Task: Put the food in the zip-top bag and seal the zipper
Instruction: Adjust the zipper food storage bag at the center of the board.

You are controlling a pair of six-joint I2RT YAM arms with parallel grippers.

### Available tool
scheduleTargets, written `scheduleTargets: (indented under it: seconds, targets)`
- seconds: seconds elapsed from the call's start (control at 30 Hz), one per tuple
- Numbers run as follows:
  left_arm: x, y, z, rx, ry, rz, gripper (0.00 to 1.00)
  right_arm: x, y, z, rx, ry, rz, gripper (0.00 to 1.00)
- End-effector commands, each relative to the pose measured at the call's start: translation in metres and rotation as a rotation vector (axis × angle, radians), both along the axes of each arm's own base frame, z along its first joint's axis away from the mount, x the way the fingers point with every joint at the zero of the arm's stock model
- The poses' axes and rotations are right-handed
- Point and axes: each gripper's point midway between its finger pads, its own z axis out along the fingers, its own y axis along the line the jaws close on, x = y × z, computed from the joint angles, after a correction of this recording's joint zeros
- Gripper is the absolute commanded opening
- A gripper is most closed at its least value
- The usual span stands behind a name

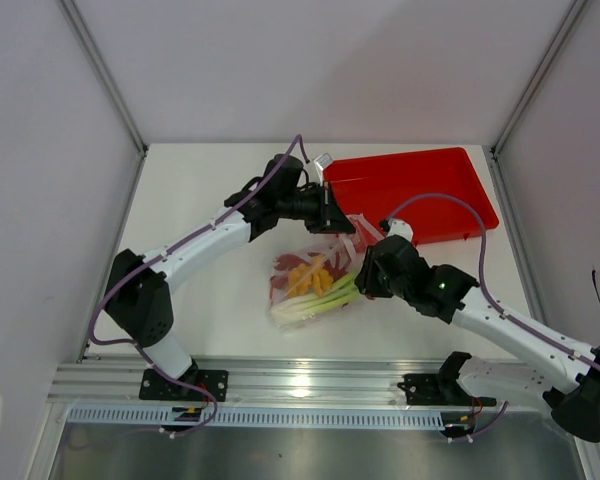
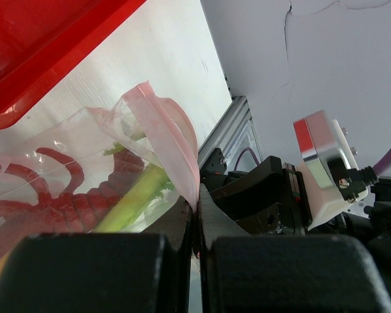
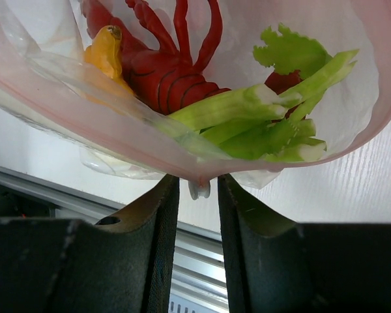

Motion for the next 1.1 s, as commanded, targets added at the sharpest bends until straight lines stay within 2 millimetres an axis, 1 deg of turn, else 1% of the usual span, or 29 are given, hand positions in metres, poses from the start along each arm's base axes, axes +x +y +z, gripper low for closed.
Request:
scheduleTargets:
  seconds: [0.0, 0.13, 0.17, 0.23, 0.27, 0.3, 0.33, 0.4, 0.43, 0.47, 0.5, 0.53, 0.57, 0.6, 0.63, 0.67, 0.7, 0.73, 0.77, 0.8, 0.83, 0.87, 0.9, 0.93, 0.97, 1.0, 1.03, 1.07]
  targets:
    - [-0.01, -0.001, 0.049, -0.098, -0.099, -0.047, 0.01, 0.006, -0.005, 0.0, -0.036, -0.047, -0.05, 0.33]
    - [-0.01, -0.001, 0.05, -0.103, -0.101, -0.046, 0.01, 0.008, -0.005, -0.001, -0.055, -0.069, -0.055, 0.32]
    - [-0.01, -0.001, 0.051, -0.103, -0.101, -0.046, 0.01, 0.01, -0.004, -0.002, -0.061, -0.072, -0.057, 0.29]
    - [-0.01, 0.0, 0.05, -0.101, -0.101, -0.045, 0.01, 0.012, -0.004, -0.001, -0.071, -0.075, -0.058, 0.2]
    - [-0.011, 0.0, 0.05, -0.1, -0.101, -0.047, 0.01, 0.014, -0.003, -0.001, -0.077, -0.076, -0.06, 0.09]
    - [-0.011, 0.001, 0.052, -0.102, -0.106, -0.046, 0.01, 0.016, -0.004, -0.003, -0.094, -0.075, -0.065, 0.04]
    - [-0.012, 0.002, 0.053, -0.103, -0.112, -0.046, 0.01, 0.018, -0.002, 0.003, -0.09, -0.086, -0.066, 0.0]
    - [-0.013, 0.004, 0.053, -0.101, -0.123, -0.043, 0.03, 0.02, -0.003, 0.006, -0.127, -0.095, -0.041, 0.0]
    - [-0.011, 0.007, 0.05, -0.09, -0.13, -0.029, 0.08, 0.021, -0.002, 0.011, -0.138, -0.104, -0.031, 0.0]
    - [-0.012, 0.012, 0.057, -0.097, -0.149, -0.017, 0.1, 0.022, -0.001, 0.025, -0.154, -0.125, -0.003, 0.0]
    - [-0.011, 0.015, 0.061, -0.103, -0.168, -0.005, 0.13, 0.023, 0.0, 0.033, -0.162, -0.137, 0.01, 0.0]
    - [-0.012, 0.023, 0.062, -0.097, -0.189, 0.022, 0.22, 0.023, 0.002, 0.044, -0.163, -0.152, 0.027, 0.0]
    - [-0.009, 0.029, 0.066, -0.097, -0.209, 0.042, 0.25, 0.024, 0.005, 0.068, -0.153, -0.192, 0.056, 0.0]
    - [-0.009, 0.035, 0.065, -0.089, -0.236, 0.048, 0.32, 0.024, 0.007, 0.081, -0.141, -0.21, 0.074, 0.0]
    - [-0.009, 0.04, 0.071, -0.091, -0.265, 0.059, 0.36, 0.024, 0.01, 0.093, -0.125, -0.228, 0.098, 0.0]
    - [-0.009, 0.05, 0.085, -0.104, -0.31, 0.084, 0.41, 0.021, 0.021, 0.115, -0.071, -0.252, 0.151, 0.0]
    - [-0.009, 0.056, 0.089, -0.1, -0.336, 0.099, 0.47, 0.02, 0.023, 0.124, -0.081, -0.281, 0.214, 0.0]
    - [-0.008, 0.063, 0.094, -0.089, -0.365, 0.116, 0.58, 0.02, 0.027, 0.13, -0.082, -0.293, 0.25, 0.0]
    - [-0.003, 0.072, 0.096, -0.072, -0.387, 0.157, 0.61, 0.021, 0.028, 0.134, -0.091, -0.3, 0.274, 0.0]
    - [-0.007, 0.083, 0.11, -0.077, -0.446, 0.176, 0.65, 0.022, 0.03, 0.148, -0.086, -0.33, 0.318, 0.0]
    - [-0.009, 0.09, 0.112, -0.064, -0.462, 0.195, 0.71, 0.025, 0.03, 0.153, -0.088, -0.337, 0.336, 0.0]
    - [-0.004, 0.101, 0.116, -0.044, -0.489, 0.245, 0.73, 0.027, 0.034, 0.156, -0.091, -0.341, 0.36, 0.0]
    - [-0.011, 0.111, 0.13, -0.053, -0.534, 0.27, 0.75, 0.025, 0.041, 0.164, -0.066, -0.357, 0.404, 0.0]
    - [-0.013, 0.119, 0.133, -0.039, -0.567, 0.29, 0.81, 0.027, 0.043, 0.178, -0.06, -0.406, 0.435, 0.0]
    - [-0.014, 0.128, 0.131, -0.022, -0.576, 0.316, 0.87, 0.03, 0.049, 0.184, -0.051, -0.425, 0.454, 0.0]
    - [-0.012, 0.139, 0.135, -0.004, -0.602, 0.376, 0.92, 0.031, 0.053, 0.189, -0.047, -0.439, 0.478, 0.0]
    - [-0.022, 0.152, 0.145, -0.008, -0.651, 0.404, 0.96, 0.03, 0.058, 0.203, -0.039, -0.482, 0.518, 0.0]
    - [-0.025, 0.16, 0.149, 0.001, -0.671, 0.432, 0.99, 0.029, 0.065, 0.209, -0.02, -0.506, 0.557, 0.0]
